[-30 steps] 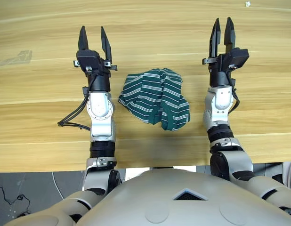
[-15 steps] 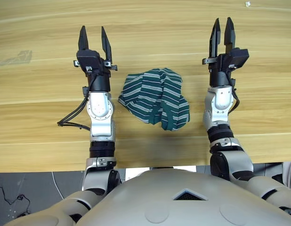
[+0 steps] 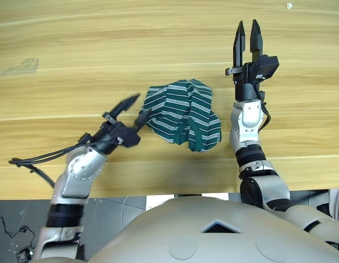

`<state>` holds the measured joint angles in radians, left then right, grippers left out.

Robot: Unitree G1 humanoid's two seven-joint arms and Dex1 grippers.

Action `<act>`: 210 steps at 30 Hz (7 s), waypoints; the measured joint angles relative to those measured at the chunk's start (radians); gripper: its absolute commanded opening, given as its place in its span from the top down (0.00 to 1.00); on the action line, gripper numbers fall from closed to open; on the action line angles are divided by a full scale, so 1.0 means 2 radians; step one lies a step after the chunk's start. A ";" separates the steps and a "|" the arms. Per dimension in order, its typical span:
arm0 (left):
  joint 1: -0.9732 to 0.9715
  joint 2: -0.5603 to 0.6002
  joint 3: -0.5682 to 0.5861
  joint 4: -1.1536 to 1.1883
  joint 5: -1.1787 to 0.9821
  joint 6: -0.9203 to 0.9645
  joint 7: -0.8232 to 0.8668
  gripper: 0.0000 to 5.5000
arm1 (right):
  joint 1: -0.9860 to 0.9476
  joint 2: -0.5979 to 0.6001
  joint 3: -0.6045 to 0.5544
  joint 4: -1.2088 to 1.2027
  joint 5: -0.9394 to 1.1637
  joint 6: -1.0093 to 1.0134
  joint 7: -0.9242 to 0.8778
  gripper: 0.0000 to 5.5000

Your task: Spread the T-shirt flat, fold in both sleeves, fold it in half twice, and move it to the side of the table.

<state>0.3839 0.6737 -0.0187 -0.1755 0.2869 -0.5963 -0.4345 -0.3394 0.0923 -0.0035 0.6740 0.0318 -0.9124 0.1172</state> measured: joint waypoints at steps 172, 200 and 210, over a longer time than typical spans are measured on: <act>-0.399 0.074 0.007 -0.088 -0.135 0.340 -0.170 1.00 | -0.136 -0.340 0.035 -0.193 0.041 0.211 0.304 1.00; -0.420 0.153 -0.087 -0.109 -0.352 0.488 -0.384 1.00 | -0.095 -0.402 0.110 -0.295 0.241 0.529 0.567 1.00; -0.818 -0.023 -0.250 0.407 -0.044 0.342 -0.012 1.00 | -0.435 -0.377 0.297 0.087 -0.182 0.396 0.054 1.00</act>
<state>-1.2513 0.6278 -0.5196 0.6392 0.1985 0.0883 -0.4593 -1.2099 -0.6627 0.5909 0.8482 -0.3320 -0.1202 0.2257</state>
